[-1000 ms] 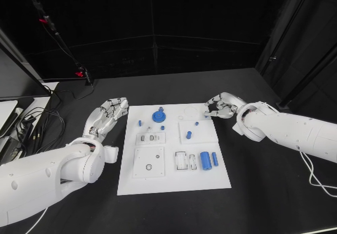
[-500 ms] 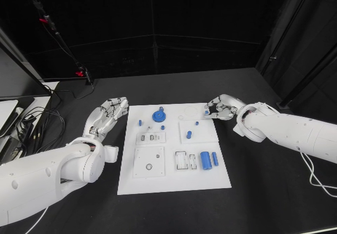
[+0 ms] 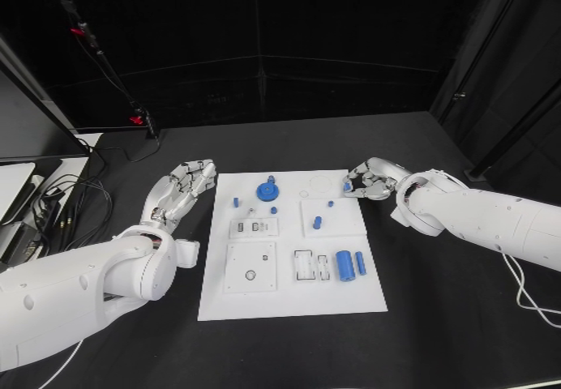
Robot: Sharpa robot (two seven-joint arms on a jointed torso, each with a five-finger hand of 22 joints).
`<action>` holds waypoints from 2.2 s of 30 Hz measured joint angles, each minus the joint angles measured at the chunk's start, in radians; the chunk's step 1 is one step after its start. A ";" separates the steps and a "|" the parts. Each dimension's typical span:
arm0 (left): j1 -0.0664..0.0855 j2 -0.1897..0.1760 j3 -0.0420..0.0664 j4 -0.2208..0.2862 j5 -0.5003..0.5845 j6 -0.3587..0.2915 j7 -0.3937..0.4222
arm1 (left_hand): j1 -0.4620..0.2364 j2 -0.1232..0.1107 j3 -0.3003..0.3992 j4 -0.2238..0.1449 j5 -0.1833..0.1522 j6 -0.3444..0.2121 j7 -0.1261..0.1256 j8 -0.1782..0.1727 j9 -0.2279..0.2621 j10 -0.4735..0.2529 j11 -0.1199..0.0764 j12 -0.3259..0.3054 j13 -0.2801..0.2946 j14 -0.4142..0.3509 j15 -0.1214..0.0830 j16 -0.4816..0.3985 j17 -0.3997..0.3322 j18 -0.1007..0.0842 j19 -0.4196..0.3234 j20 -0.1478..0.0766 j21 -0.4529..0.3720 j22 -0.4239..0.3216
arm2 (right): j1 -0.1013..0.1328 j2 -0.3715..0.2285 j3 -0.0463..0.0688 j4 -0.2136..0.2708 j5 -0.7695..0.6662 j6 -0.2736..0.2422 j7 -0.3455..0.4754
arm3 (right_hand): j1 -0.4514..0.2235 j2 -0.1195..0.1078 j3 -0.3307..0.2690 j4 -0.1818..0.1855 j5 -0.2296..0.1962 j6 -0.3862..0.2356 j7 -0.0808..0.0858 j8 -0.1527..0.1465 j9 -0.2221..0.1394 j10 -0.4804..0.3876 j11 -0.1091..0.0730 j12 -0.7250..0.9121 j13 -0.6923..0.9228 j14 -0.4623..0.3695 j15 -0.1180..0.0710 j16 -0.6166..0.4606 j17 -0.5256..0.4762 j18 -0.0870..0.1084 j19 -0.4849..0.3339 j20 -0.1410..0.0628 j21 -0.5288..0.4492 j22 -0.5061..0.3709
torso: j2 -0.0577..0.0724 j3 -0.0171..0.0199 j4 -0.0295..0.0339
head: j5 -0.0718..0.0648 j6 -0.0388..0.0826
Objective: Assemble the parts on the task board
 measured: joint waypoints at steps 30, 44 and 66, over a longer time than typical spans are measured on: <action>0.000 0.000 0.000 -0.001 0.000 0.000 0.000 | 0.000 0.000 0.000 0.000 0.000 0.000 0.000 0.000 0.000 0.000 0.000 0.000 0.000 0.000 0.000 0.000 0.000 0.000 0.000 0.000 0.000 0.000 | -0.002 0.011 0.000 0.000 -0.016 -0.030 -0.011 | 0.034 0.034 0.017 -0.018 0.018 0.187 0.002 0.052 0.013 0.000 -0.007 0.000 0.000 0.000 -0.007 0.000 0.000 0.000 -0.002 -0.009 0.000 0.000 | 0.000 0.0000 -0.0008 | 0.003 -0.008; 0.000 -0.001 0.000 -0.001 0.000 0.000 0.000 | 0.000 0.000 0.000 0.000 0.000 0.000 0.000 0.000 0.000 0.000 0.000 0.000 0.000 0.000 0.000 0.000 0.000 0.000 0.000 0.000 0.000 0.000 | -0.002 0.008 0.001 0.047 -0.010 -0.110 0.022 | 0.054 0.032 0.019 -0.022 0.021 0.193 0.008 0.054 0.013 0.003 -0.005 0.000 0.000 0.000 -0.007 0.000 0.000 0.000 -0.002 -0.009 0.000 0.000 | -0.001 -0.0007 -0.0005 | 0.015 -0.004; 0.000 0.006 0.000 -0.004 0.000 -0.001 0.000 | 0.000 0.000 0.000 0.000 0.000 0.000 0.000 0.000 0.000 0.000 0.000 0.000 0.000 0.000 0.000 0.000 0.000 0.000 0.000 0.000 0.000 0.000 | 0.025 0.110 0.002 0.275 0.019 -0.133 -0.099 | 0.054 0.032 0.018 -0.021 0.025 0.204 0.018 0.048 0.013 0.004 0.004 0.000 0.000 -0.004 -0.003 0.000 -0.001 0.000 -0.002 -0.009 0.000 0.000 | -0.001 -0.0012 0.0012 | 0.095 -0.016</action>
